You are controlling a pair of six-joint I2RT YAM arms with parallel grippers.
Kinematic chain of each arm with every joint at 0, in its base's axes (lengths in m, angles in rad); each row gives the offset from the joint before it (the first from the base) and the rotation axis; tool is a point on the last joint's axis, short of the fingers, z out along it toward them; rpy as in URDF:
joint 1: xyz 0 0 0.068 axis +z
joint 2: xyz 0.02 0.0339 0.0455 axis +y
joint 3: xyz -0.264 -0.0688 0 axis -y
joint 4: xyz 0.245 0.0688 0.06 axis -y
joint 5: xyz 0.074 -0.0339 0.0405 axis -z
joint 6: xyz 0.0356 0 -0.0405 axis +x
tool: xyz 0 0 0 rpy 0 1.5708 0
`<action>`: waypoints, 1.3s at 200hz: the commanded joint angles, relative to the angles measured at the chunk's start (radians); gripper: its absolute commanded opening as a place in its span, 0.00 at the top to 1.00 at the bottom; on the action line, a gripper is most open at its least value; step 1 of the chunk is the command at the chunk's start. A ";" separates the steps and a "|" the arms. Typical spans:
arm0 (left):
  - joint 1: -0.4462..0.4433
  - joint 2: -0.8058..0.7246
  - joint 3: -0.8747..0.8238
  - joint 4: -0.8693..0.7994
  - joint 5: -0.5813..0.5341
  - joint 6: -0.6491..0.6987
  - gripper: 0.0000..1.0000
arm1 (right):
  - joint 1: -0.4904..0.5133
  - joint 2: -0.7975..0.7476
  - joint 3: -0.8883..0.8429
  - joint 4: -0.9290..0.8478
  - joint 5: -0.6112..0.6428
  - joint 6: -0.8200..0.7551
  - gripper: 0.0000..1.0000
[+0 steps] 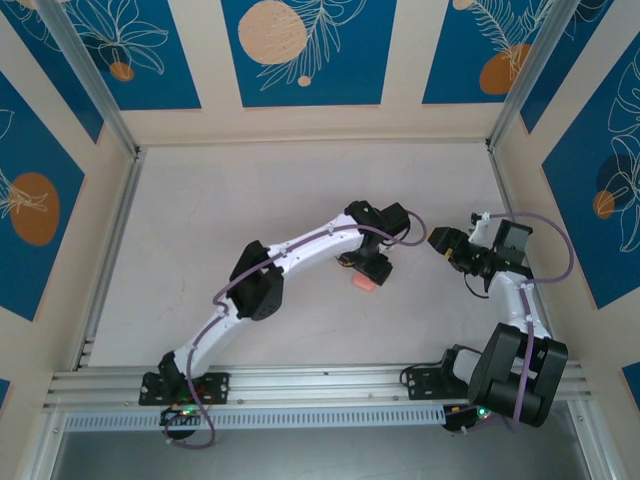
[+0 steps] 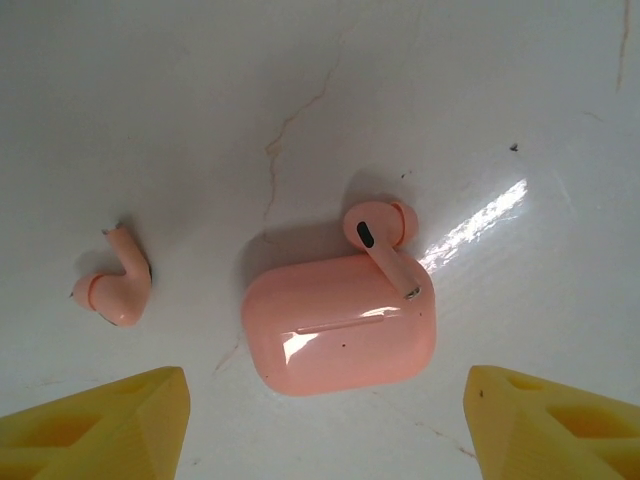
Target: Insert the wireless bluetooth earbuds into the charging case
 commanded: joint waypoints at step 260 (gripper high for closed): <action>-0.027 0.126 0.060 -0.027 0.002 -0.066 0.22 | -0.006 0.000 -0.008 -0.010 -0.053 -0.025 0.36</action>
